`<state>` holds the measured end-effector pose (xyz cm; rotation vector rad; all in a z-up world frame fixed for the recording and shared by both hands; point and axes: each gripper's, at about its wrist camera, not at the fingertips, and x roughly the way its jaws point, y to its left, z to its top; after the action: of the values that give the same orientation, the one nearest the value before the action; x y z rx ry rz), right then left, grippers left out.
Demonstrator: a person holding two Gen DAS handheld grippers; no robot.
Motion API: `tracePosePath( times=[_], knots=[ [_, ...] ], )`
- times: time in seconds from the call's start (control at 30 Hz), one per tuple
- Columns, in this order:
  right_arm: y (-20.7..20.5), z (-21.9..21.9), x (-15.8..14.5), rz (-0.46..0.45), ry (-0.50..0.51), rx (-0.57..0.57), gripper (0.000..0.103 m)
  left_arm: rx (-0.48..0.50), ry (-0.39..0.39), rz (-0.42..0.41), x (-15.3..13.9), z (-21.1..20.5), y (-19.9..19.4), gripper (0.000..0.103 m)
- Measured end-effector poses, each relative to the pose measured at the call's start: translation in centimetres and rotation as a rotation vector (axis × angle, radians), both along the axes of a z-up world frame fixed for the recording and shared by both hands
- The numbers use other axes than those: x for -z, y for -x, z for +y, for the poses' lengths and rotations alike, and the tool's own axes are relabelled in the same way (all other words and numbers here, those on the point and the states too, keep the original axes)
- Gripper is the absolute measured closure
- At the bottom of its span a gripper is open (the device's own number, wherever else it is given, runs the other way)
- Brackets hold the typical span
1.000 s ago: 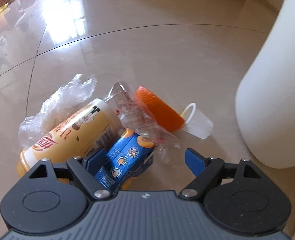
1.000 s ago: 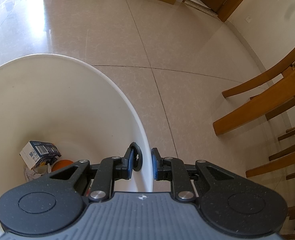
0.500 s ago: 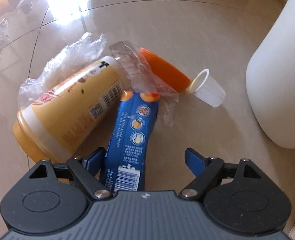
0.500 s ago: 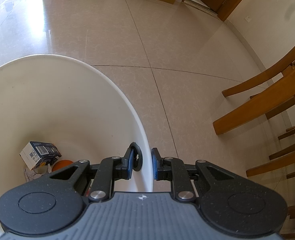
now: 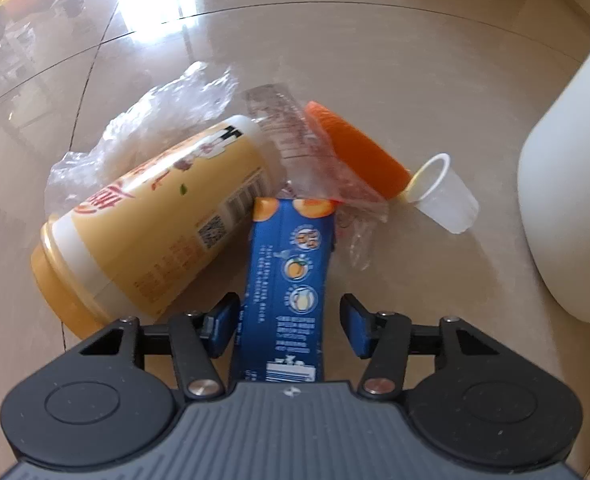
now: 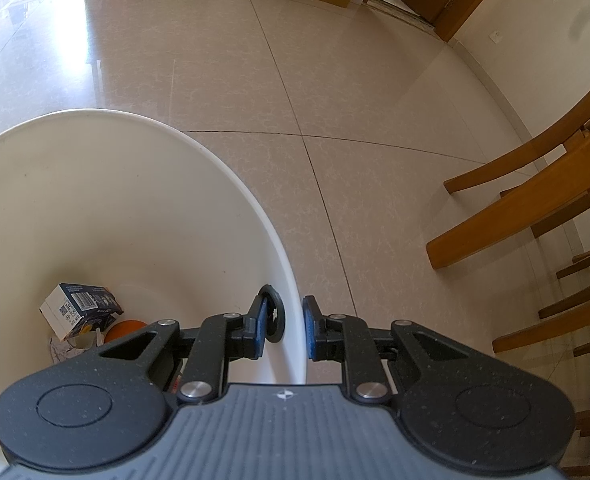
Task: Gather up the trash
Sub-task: 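Grasp the blue juice carton with the left gripper, then carry the blue carton over the bin and release it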
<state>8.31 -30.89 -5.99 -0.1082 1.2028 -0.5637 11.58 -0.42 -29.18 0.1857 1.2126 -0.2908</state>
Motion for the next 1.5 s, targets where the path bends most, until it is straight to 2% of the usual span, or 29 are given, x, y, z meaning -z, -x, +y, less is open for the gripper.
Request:
tracePosePath(
  times=[0.07,0.13,0.47,0.87,1.07,1.23,1.4,1.5],
  knots=[
    [0.0,0.0,0.0,-0.001,0.0,-0.001,0.081,-0.011,-0.01,-0.002,0.2,0.2,0.0,0.055],
    [0.0,0.0,0.0,0.0,0.0,0.0,0.081,-0.018,-0.019,-0.005,0.3,0.3,0.1,0.064],
    [0.0,0.0,0.0,0.004,0.004,-0.003,0.081,-0.018,-0.037,-0.03,-0.5,0.4,1.1,0.065],
    [-0.2,0.4,0.3,0.013,0.016,-0.01,0.082,0.022,-0.053,-0.001,-2.5,0.6,2.2,0.065],
    [-0.1,0.4,0.4,0.01,0.015,-0.013,0.082,0.081,-0.069,0.009,-4.3,0.7,3.2,0.065],
    [-0.2,0.1,0.2,0.01,0.001,-0.006,0.082,0.072,-0.044,0.027,-5.9,1.7,3.5,0.065],
    [-0.2,0.0,0.0,0.014,0.0,-0.011,0.082,0.106,-0.032,0.037,-9.2,1.8,3.6,0.065],
    [-0.2,-0.1,-0.1,0.015,-0.003,-0.014,0.082,0.153,-0.027,0.022,-12.1,0.8,3.6,0.065]
  ],
)
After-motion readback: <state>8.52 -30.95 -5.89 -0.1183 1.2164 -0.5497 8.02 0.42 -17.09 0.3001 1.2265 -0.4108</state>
